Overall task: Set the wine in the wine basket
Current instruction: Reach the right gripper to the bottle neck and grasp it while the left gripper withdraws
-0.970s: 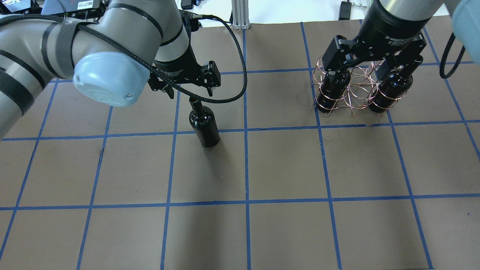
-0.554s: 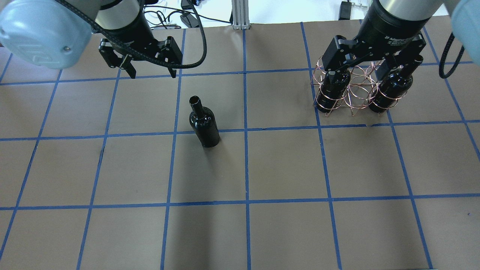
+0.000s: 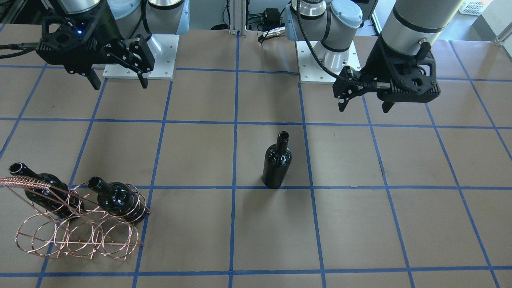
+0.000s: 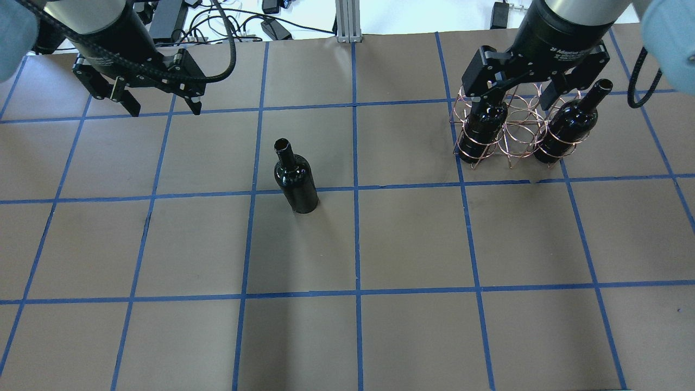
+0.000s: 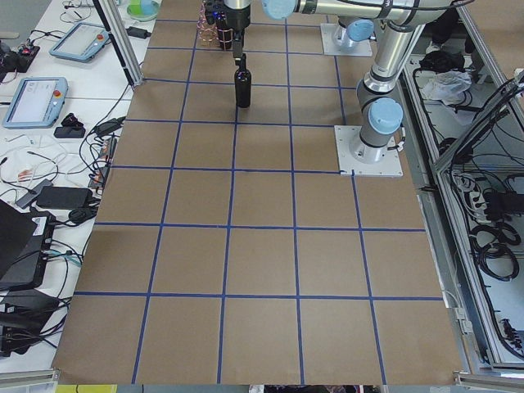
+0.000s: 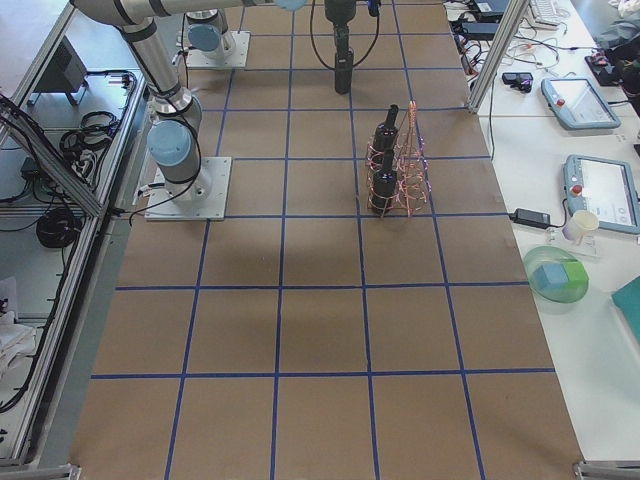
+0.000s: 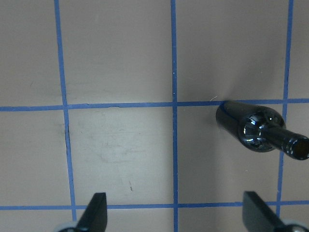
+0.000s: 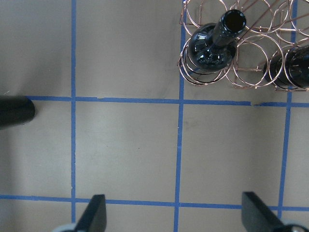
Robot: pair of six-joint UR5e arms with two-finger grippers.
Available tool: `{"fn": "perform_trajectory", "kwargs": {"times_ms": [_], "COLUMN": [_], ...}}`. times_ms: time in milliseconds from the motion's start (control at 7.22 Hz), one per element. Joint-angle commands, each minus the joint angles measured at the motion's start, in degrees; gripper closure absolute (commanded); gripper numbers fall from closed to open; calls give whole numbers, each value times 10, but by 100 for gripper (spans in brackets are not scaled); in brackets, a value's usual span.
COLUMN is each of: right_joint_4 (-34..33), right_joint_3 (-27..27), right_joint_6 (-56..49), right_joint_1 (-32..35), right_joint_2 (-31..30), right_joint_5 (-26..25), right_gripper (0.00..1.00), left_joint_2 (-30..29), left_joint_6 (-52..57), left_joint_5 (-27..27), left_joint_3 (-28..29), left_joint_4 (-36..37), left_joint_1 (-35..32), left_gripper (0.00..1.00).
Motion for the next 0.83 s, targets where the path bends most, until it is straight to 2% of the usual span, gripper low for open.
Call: {"fn": "perform_trajectory", "kwargs": {"times_ms": [0, 277, 554, 693], "right_joint_4": [5, -2, -70, -72], "right_joint_3": [-46, -55, -61, -69], "right_joint_6": [80, 217, 300, 312], "right_joint_1": [68, 143, 199, 220], "right_joint_2": [54, 82, 123, 127], "right_joint_5": [-9, -1, 1, 1], "right_gripper": [0, 0, 0, 0], "left_joint_2": [14, 23, 24, 24], "left_joint_6": [4, 4, 3, 3], "left_joint_5": [6, 8, 1, 1], "left_joint_3": [-3, -7, -10, -20], "left_joint_4": [-10, -19, -22, -21], "left_joint_1": [17, 15, 11, 10], "left_gripper": [0, 0, 0, 0]}}
